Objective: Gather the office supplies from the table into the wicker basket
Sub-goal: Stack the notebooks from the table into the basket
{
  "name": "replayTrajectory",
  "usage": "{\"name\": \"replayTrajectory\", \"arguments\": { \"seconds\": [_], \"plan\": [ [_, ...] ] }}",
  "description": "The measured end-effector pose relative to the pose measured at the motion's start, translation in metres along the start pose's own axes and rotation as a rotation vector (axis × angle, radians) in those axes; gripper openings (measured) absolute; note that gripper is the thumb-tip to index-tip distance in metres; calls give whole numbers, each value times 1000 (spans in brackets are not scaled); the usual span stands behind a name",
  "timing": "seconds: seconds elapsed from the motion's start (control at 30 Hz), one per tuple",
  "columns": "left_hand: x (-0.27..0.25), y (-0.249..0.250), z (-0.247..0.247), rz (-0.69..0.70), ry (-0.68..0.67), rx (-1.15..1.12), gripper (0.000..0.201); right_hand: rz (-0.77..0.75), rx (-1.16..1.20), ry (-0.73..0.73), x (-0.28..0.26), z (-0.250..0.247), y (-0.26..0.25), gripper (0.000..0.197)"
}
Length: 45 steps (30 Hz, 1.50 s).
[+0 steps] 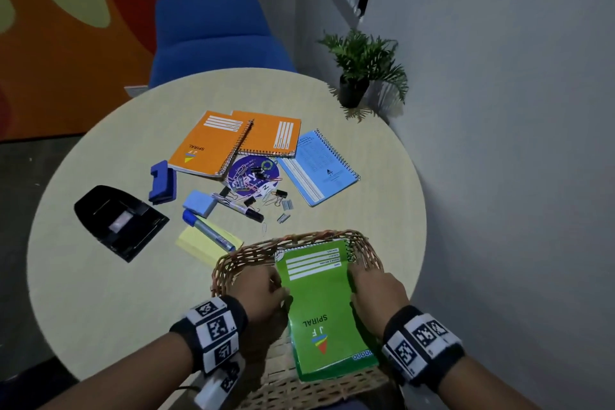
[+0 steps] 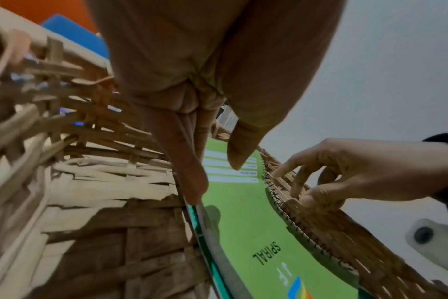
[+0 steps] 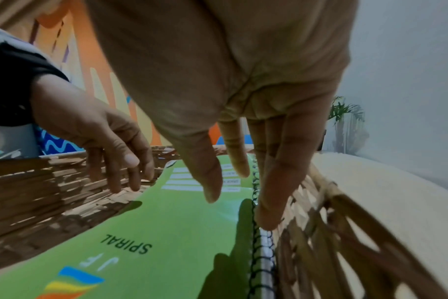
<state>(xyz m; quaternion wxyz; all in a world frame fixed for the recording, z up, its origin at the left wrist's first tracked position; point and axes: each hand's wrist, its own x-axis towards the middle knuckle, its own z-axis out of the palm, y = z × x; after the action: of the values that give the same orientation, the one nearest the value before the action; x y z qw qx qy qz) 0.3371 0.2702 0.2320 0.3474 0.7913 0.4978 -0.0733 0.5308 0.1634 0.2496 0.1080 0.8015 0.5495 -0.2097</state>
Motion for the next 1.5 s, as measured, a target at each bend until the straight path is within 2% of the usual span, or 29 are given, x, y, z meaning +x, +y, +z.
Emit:
{"name": "replayTrajectory", "arguments": {
  "seconds": [0.1, 0.2, 0.33, 0.43, 0.53, 0.57, 0.63, 0.7, 0.77, 0.83, 0.9, 0.93, 0.97, 1.13, 1.2, 1.33, 1.43, 1.5],
  "plan": [
    [-2, -2, 6, 40, -100, -19, 36, -33, -86, -86, 0, 4, -3, 25],
    [-3, -1, 15, 31, -202, -11, 40, -30, -128, -156, 0, 7, -6, 21],
    [-7, 0, 1, 88, -225, 25, 38, -69, 6, -145, 4, -14, -1, 22],
    [-2, 20, -42, 226, -70, -55, 22, -83, 326, -37, 21, -57, 13, 32],
    [32, 56, -85, 287, 161, -287, 12, -21, 695, 71, 64, -101, 34, 28],
    [51, 66, -95, 265, 202, -409, 12, 19, 786, 122, 86, -111, 40, 27],
    [91, 81, -104, 126, 179, -698, 16, 95, 861, 192, 136, -122, 50, 34],
    [131, 83, -96, -93, 111, -975, 16, 150, 820, 156, 185, -125, 54, 43],
    [162, 77, -78, -289, 76, -1125, 17, 206, 771, 68, 228, -116, 57, 54],
    [181, 72, -60, -404, 64, -1132, 27, 225, 648, -14, 259, -103, 61, 56],
    [190, 72, -49, -430, 73, -1022, 37, 188, 501, -84, 277, -95, 61, 33],
    [193, 74, -46, -417, 81, -918, 38, 201, 522, -108, 283, -93, 60, 21],
    [195, 76, -43, -398, 101, -812, 38, 201, 557, -118, 288, -91, 57, 17],
    [201, 75, -35, -389, 136, -719, 40, 183, 695, -114, 287, -91, 45, 21],
    [199, 74, -38, -400, 117, -793, 39, 132, 770, -84, 275, -95, 42, 25],
    [190, 68, -44, -430, 54, -767, 21, 21, 929, -52, 243, -114, 39, 21],
    [174, 64, -47, -341, 50, -804, 20, -65, 1049, -18, 208, -131, 42, 23],
    [152, 67, -55, -304, 71, -915, 9, -78, 1075, 29, 185, -136, 50, 30]
  ]
}}
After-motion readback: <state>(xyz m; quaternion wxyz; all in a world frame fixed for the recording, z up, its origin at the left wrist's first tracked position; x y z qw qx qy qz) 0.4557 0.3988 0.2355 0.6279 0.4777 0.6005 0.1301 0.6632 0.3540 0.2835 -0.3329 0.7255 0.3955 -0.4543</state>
